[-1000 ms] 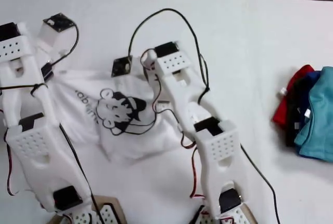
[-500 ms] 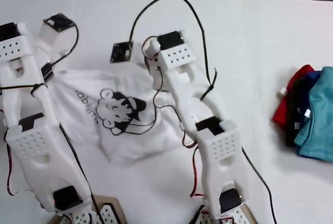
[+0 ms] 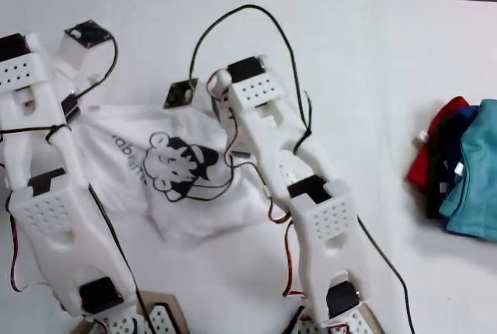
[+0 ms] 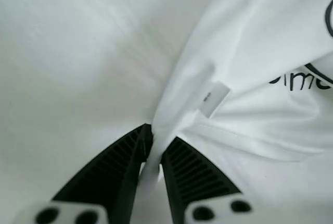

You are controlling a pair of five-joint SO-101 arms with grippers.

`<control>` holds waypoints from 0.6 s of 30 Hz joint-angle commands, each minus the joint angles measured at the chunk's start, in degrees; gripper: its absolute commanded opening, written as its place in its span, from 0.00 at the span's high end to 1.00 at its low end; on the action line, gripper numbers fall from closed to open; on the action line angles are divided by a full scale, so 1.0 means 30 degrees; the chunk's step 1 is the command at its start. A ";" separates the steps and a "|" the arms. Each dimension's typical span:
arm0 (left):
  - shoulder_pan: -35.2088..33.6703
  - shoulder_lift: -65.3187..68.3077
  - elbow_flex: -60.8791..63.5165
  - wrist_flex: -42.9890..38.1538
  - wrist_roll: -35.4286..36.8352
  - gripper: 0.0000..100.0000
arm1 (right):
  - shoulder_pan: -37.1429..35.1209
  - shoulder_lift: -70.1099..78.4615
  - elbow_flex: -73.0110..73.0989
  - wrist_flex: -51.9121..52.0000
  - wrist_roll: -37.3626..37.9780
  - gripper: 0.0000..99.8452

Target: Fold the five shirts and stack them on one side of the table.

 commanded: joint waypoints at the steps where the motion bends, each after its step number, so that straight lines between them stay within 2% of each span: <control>1: -0.0176 -0.0147 -0.0864 0.0264 -0.0059 0.98 | -0.0454 -0.1275 -0.0029 0.0161 0.0000 0.82; 6: -0.0176 -0.0147 -0.0864 0.0234 -0.0059 0.98 | -0.0425 -0.1245 0.0674 -0.0249 0.0088 0.82; 12: -0.0176 -0.0147 -0.0864 0.0293 -0.0059 0.98 | -0.0396 -0.1245 0.2813 -0.2769 0.0088 0.82; 18: -0.0176 -0.0147 -0.0864 0.0322 -0.0059 0.98 | -0.0190 -0.1158 0.2930 -0.4264 0.0381 0.82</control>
